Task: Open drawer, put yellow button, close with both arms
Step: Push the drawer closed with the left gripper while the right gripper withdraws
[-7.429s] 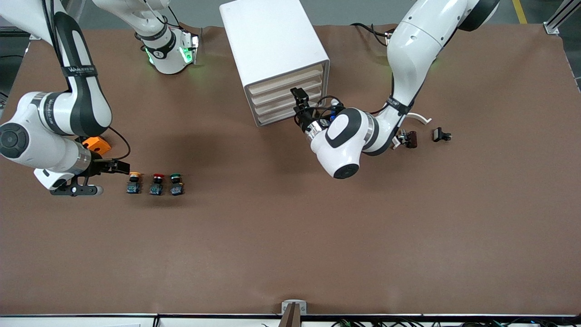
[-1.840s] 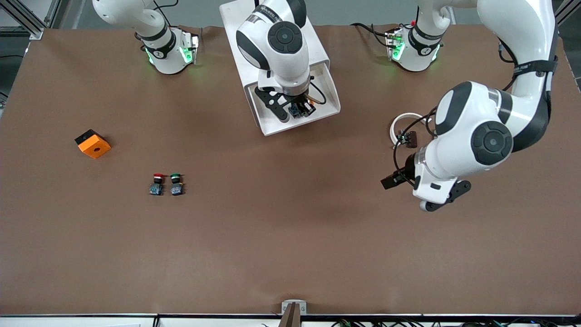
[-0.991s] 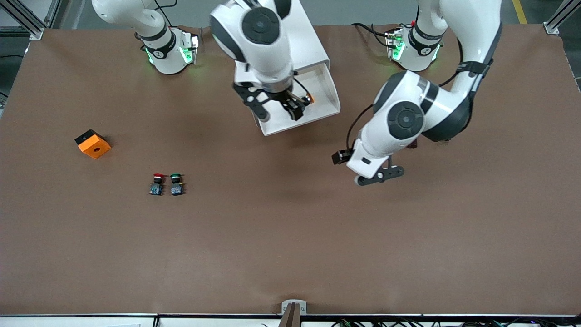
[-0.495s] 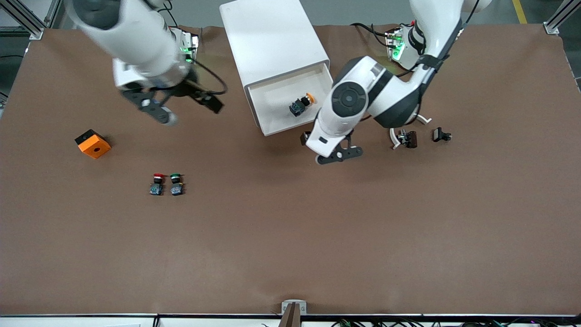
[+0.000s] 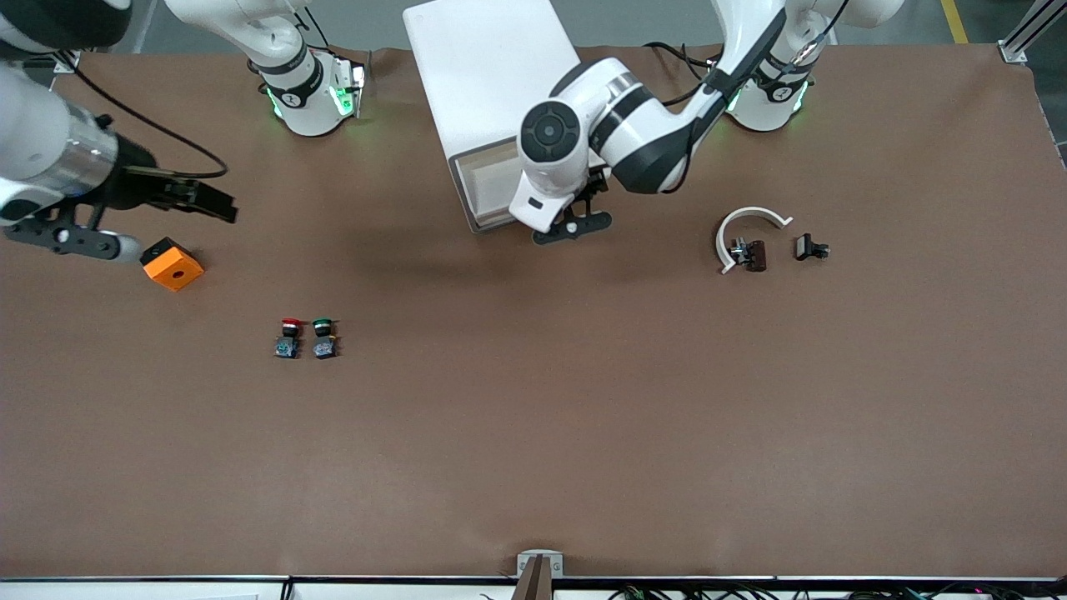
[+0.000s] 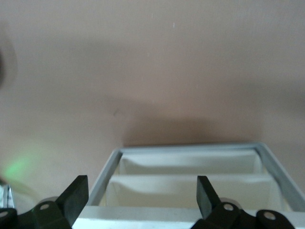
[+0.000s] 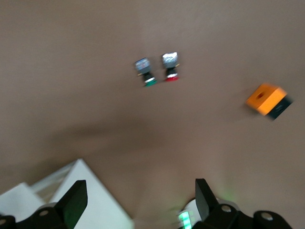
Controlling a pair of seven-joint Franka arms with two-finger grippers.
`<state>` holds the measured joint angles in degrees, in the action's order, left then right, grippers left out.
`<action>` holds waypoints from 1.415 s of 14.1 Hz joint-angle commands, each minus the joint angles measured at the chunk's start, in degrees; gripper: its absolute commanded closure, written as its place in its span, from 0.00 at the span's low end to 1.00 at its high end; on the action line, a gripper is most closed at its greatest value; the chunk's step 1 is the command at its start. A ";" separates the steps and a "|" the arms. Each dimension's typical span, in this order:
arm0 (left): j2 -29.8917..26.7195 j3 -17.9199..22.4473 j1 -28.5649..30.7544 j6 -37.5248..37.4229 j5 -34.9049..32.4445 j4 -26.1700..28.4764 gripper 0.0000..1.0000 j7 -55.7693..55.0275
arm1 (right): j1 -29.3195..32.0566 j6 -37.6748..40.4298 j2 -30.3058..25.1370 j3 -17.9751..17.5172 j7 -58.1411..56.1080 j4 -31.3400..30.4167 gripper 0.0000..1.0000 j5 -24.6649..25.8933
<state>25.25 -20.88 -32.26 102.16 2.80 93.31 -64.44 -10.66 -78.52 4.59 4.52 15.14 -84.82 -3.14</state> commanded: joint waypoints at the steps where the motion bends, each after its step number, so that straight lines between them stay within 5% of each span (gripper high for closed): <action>1: -0.29 -1.35 0.09 -1.44 4.55 0.12 0.00 -2.00 | 4.85 -4.43 -4.93 -1.18 -11.58 -6.04 0.00 1.73; 7: 1.30 -1.44 -1.49 -1.17 11.61 0.03 0.00 -2.18 | 7.76 -12.08 -9.94 -1.18 -16.80 -15.01 0.00 2.00; 12: 1.56 -0.92 -0.35 -1.26 11.53 -0.49 0.00 -2.18 | 8.82 -11.13 -9.51 -1.27 -16.37 -12.83 0.00 2.87; 16: 1.30 0.66 7.80 -1.53 9.52 -4.44 0.00 -1.48 | 9.17 -11.31 -9.43 -1.35 -16.89 -12.47 0.00 2.79; 20: 0.07 0.76 16.59 -1.70 -1.89 -6.47 0.00 -0.60 | 8.73 -11.48 -9.34 -1.53 -16.89 -12.03 0.00 2.79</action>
<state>26.63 -19.86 -18.45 101.27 5.37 87.22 -65.19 -2.65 -90.08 -4.20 3.51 -1.20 -97.11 -1.04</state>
